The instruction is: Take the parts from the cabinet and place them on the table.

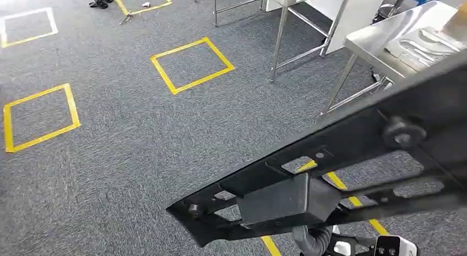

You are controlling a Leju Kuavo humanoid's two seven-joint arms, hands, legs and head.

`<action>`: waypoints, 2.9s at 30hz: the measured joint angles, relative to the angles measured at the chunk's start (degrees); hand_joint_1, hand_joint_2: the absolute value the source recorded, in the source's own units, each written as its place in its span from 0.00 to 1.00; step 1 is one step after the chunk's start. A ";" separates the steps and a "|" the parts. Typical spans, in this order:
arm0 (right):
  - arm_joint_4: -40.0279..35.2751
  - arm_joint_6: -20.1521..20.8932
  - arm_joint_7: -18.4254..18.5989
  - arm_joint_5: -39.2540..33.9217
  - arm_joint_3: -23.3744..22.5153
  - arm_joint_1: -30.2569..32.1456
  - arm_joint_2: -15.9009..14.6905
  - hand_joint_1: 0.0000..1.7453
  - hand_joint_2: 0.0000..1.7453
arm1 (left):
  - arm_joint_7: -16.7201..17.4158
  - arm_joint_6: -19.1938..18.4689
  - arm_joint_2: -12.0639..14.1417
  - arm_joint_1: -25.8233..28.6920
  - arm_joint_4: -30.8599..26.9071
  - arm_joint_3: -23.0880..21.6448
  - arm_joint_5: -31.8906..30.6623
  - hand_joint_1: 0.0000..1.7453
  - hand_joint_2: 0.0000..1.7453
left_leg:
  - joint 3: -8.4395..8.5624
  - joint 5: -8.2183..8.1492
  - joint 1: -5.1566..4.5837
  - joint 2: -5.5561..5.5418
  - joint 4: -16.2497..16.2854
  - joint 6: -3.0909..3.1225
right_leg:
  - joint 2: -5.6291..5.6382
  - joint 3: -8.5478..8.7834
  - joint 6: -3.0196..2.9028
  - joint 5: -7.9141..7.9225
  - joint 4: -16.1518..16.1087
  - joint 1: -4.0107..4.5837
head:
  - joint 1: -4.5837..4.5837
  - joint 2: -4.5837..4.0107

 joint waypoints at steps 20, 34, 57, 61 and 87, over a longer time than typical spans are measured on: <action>-0.77 -2.29 1.38 -4.00 0.35 -0.50 2.84 0.98 1.00 | -1.49 -0.37 -0.92 0.80 0.02 -1.18 -0.61 0.00 0.00 | -5.89 -10.03 -0.41 3.08 16.63 -2.15 | -6.93 1.52 -2.18 -0.16 -1.35 0.07 | -0.02 0.00; 2.42 -4.15 0.46 -6.32 3.37 -4.22 -1.35 0.98 1.00 | -4.11 -0.41 -2.95 0.97 0.02 0.35 3.69 0.00 0.00 | 0.37 -0.43 -0.25 2.77 0.00 0.83 | -7.15 -4.07 1.08 -5.88 9.24 -0.15 | 0.00 0.00; 10.12 -1.88 1.38 -10.75 4.09 -13.22 -3.15 0.98 1.00 | -3.96 -0.68 -3.91 -0.13 0.04 2.62 5.46 0.00 0.00 | -0.58 -0.50 -0.27 -1.72 0.94 -1.27 | -2.40 0.87 -1.53 -0.25 -0.16 0.58 | 0.00 0.00; 10.65 -1.92 2.21 -11.32 4.11 -14.42 -3.23 0.98 1.00 | -3.85 -1.27 -3.96 -0.54 0.04 2.69 5.40 0.00 0.00 | -0.52 0.06 -0.31 0.21 0.36 0.15 | -0.33 0.06 0.06 0.25 -0.41 0.27 | -0.02 0.00; 11.04 -2.36 2.89 -10.36 4.13 -15.35 -3.34 0.98 1.00 | -3.41 -2.95 -4.59 -0.81 0.07 2.69 5.22 0.00 0.00 | -0.88 -0.26 -0.35 2.25 1.36 -0.77 | -4.50 0.25 -1.64 0.57 -0.44 0.20 | 0.00 0.00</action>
